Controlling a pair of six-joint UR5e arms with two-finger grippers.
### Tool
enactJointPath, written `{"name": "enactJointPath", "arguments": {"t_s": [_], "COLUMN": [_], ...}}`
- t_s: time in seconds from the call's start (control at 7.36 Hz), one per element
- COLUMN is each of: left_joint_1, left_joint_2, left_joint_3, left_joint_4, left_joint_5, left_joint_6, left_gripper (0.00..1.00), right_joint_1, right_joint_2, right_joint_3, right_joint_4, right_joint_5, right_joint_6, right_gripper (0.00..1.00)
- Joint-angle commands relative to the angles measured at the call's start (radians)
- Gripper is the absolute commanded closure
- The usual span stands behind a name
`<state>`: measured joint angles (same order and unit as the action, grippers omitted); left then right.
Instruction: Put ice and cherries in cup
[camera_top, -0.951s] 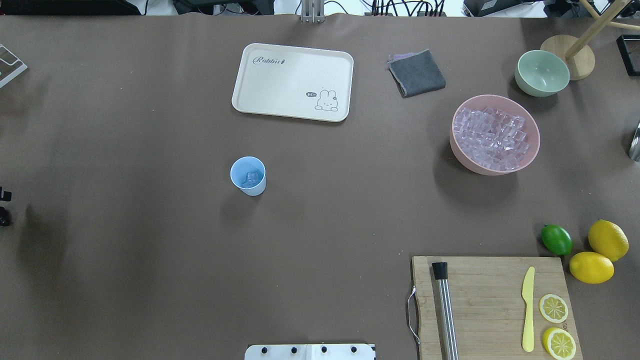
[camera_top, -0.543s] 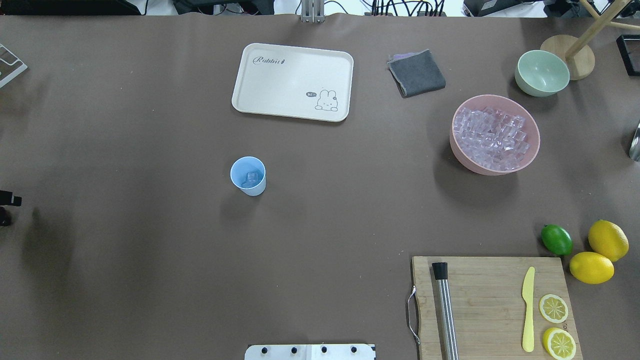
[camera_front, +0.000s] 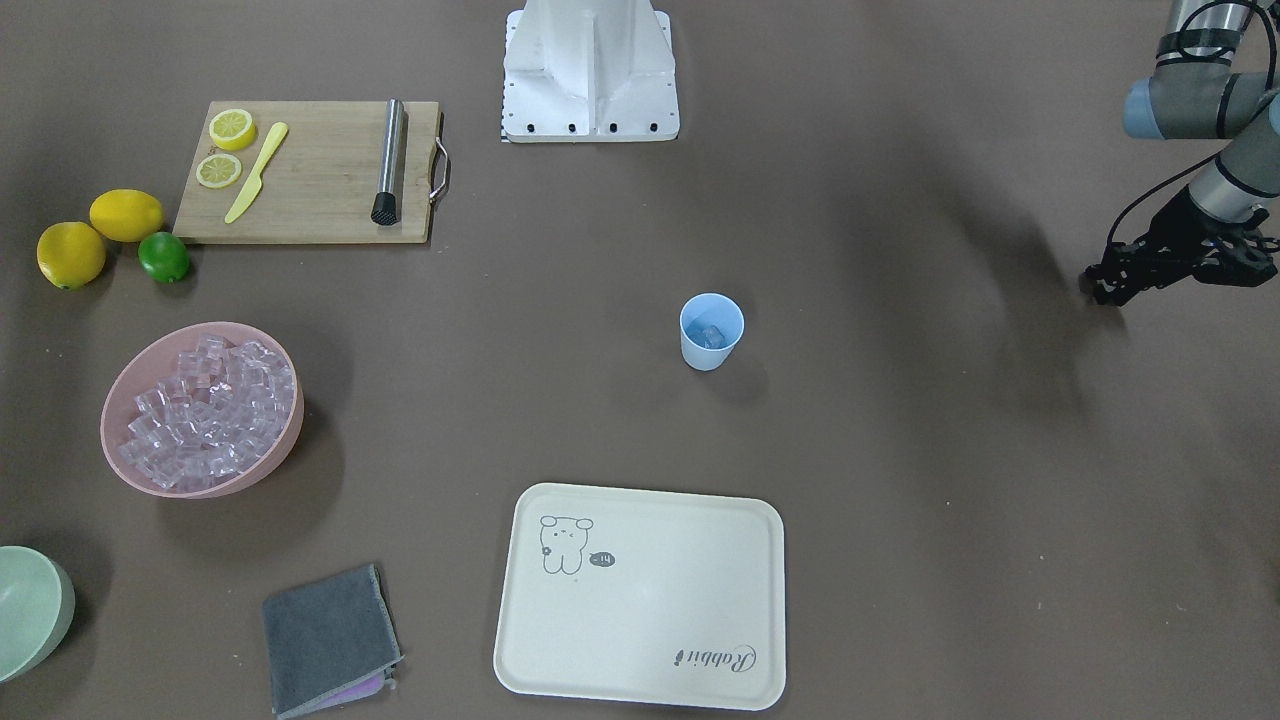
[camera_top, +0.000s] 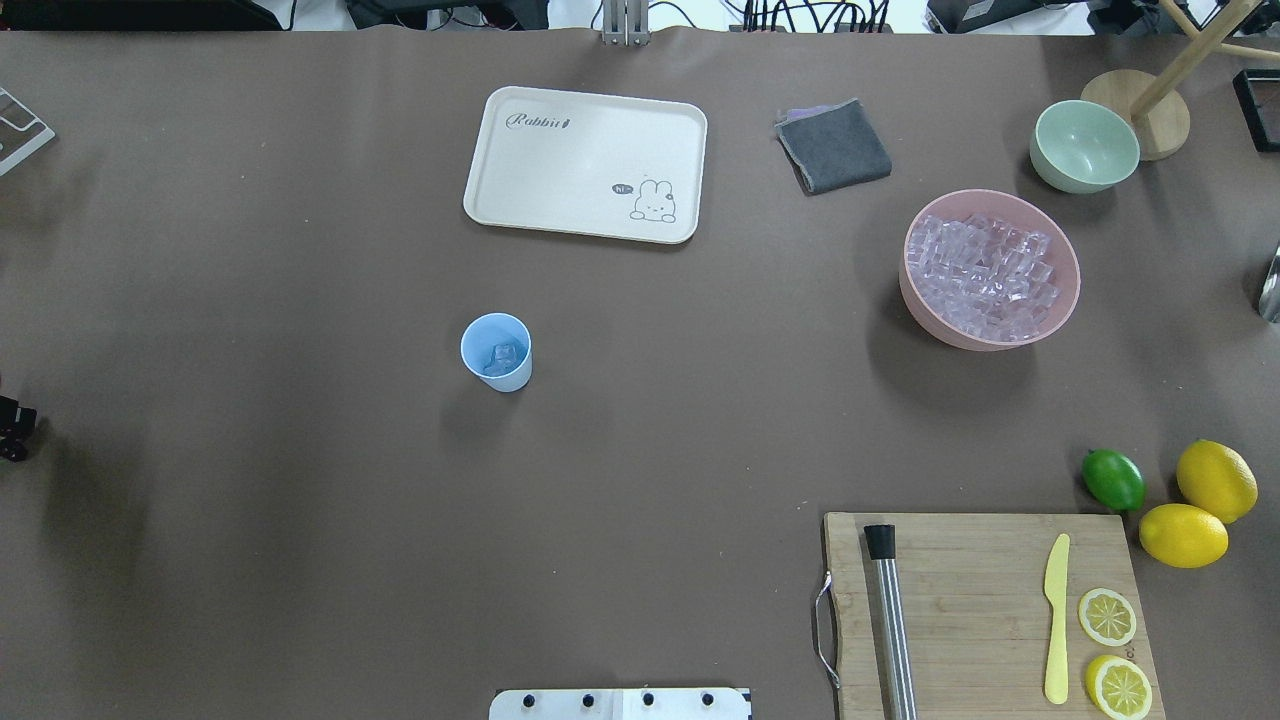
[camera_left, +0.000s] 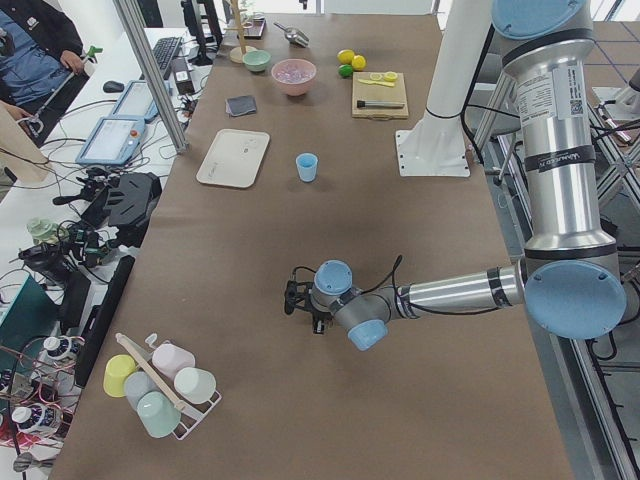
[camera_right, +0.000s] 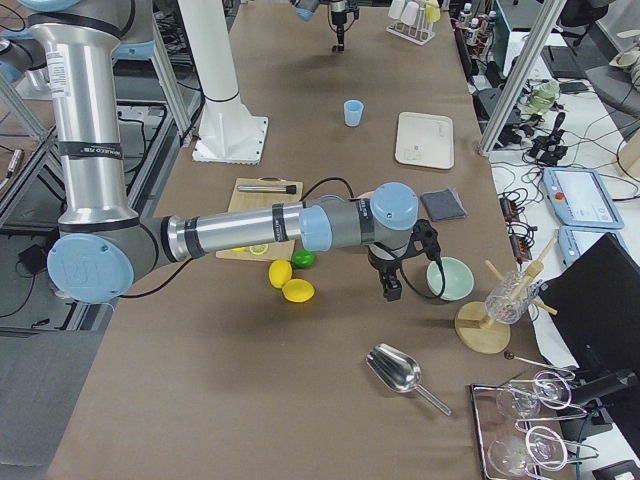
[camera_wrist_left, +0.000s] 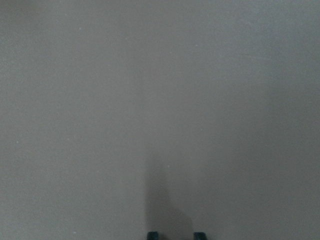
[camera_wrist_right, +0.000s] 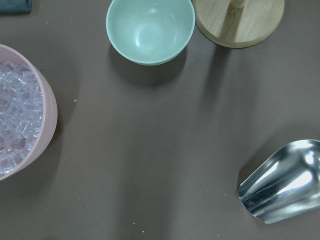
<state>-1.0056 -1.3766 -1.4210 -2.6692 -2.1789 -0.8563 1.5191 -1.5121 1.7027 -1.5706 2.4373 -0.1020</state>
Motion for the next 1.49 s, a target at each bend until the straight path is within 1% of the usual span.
{"name": "enactJointPath", "arguments": {"t_s": [0.0, 0.14, 0.27, 0.41, 0.54, 0.68, 0.81, 0.95, 1.09, 1.22, 1.36], "left_joint_1": [-0.002, -0.004, -0.016, -0.048, -0.068, -0.077, -0.106, -0.107, -0.084, 0.001, 0.095], "left_joint_2": [0.016, 0.001, -0.021, -0.083, -0.19, -0.284, -0.402, -0.562, -0.702, -0.755, -0.815], "left_joint_3": [-0.038, -0.035, -0.041, -0.065, -0.123, -0.219, -0.305, -0.346, -0.351, -0.357, -0.366], "left_joint_4": [0.006, 0.012, 0.034, 0.111, 0.31, 0.558, 0.814, 1.045, 1.147, 1.148, 1.148], "left_joint_5": [-0.01, -0.033, -0.098, -0.126, -0.125, -0.119, -0.119, -0.113, -0.067, -0.026, 0.073], "left_joint_6": [0.007, 0.007, 0.007, 0.002, -0.012, -0.012, -0.01, -0.029, -0.155, -0.309, -0.446], "left_gripper": [0.71, 0.71, 0.71, 0.71, 0.71, 0.71, 0.71, 0.71, 0.71, 0.71, 0.71], "right_joint_1": [0.001, 0.001, 0.003, 0.004, 0.006, 0.006, 0.006, 0.006, 0.006, 0.007, 0.007], "right_joint_2": [0.0, -0.003, -0.007, -0.017, -0.02, -0.02, -0.025, -0.026, -0.027, -0.027, -0.028], "right_joint_3": [-0.003, 0.0, 0.0, 0.006, 0.008, 0.005, 0.006, 0.006, 0.006, 0.008, 0.008], "right_joint_4": [0.0, 0.0, 0.001, 0.001, 0.003, 0.003, 0.003, 0.004, 0.004, 0.003, 0.004], "right_joint_5": [-0.001, 0.0, 0.0, 0.002, 0.0, -0.003, -0.001, -0.001, -0.001, -0.001, -0.001], "right_joint_6": [0.001, -0.001, -0.001, -0.001, -0.004, -0.004, -0.004, -0.004, -0.004, -0.004, -0.004], "right_gripper": [0.01, 0.01, 0.01, 0.01, 0.01, 0.01, 0.01, 0.01, 0.01, 0.01, 0.01]}}
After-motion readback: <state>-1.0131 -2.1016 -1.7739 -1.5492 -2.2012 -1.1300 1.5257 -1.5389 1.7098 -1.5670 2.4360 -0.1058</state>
